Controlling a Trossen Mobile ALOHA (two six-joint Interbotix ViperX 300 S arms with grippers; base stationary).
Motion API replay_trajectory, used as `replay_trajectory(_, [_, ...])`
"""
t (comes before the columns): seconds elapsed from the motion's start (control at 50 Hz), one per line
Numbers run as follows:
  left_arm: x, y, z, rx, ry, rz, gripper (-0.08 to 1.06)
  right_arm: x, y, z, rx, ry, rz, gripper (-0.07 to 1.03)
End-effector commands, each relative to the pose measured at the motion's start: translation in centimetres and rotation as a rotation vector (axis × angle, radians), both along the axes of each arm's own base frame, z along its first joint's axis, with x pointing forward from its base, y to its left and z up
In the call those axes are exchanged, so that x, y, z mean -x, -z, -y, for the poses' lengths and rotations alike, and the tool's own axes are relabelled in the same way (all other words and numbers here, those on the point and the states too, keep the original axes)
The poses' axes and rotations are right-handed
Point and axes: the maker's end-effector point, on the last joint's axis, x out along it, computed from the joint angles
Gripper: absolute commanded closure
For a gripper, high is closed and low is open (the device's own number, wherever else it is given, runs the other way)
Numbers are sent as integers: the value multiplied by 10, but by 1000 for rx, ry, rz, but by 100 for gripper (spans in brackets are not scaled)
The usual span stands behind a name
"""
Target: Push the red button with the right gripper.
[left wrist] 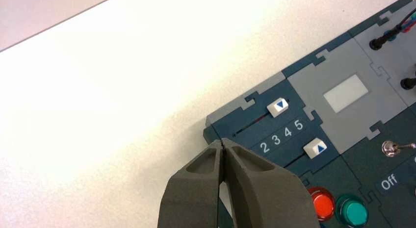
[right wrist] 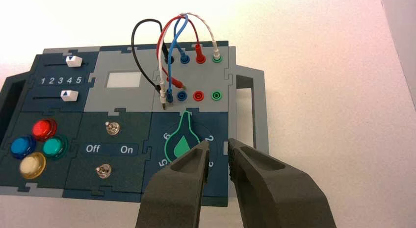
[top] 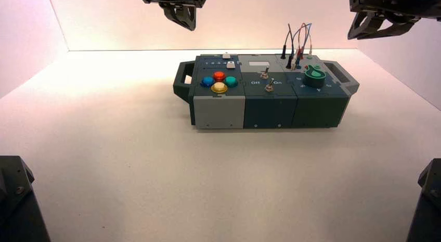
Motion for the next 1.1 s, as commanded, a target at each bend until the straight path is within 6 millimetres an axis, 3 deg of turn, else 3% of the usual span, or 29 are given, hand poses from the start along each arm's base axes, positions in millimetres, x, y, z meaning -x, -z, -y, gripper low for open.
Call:
replay_trajectory(0.02, [-4, -21, 1, 25, -6, 47, 101, -8, -12, -1, -10, 2, 38, 73])
replay_trajectory(0.44, [-7, -20, 2, 22, -2, 51, 101, -8, -13, -2, -19, 3, 43, 73])
replay_trajectory(0.86, [-4, -16, -9, 15, -22, 37, 101, -7, -11, -4, -20, -4, 38, 73])
replay_trajectory(1.1, [-1, -16, -20, 14, -42, 34, 101, -5, -14, -21, -35, -52, 39, 73])
